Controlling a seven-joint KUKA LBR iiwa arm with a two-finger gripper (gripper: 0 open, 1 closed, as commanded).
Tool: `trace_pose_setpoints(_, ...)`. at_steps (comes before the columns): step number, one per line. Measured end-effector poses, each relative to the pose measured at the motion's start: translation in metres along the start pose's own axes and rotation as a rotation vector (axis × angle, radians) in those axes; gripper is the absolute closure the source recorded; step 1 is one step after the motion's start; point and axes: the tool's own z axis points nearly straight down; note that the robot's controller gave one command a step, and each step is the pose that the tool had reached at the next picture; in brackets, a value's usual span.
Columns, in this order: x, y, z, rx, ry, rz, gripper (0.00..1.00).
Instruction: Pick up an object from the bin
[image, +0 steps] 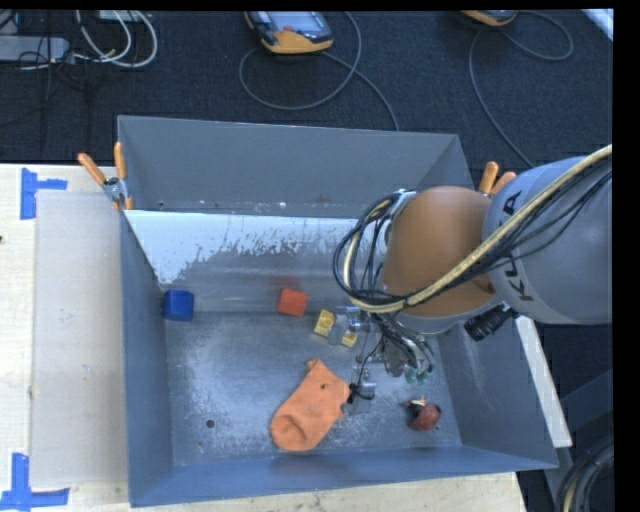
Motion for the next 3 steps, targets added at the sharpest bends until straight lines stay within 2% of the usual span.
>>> trace_pose_setpoints(2,-0.001,0.001,0.0,-0.001,-0.013,-0.001,0.0)
trace_pose_setpoints(3,-0.012,0.011,0.034,0.001,0.002,-0.07,0.0)
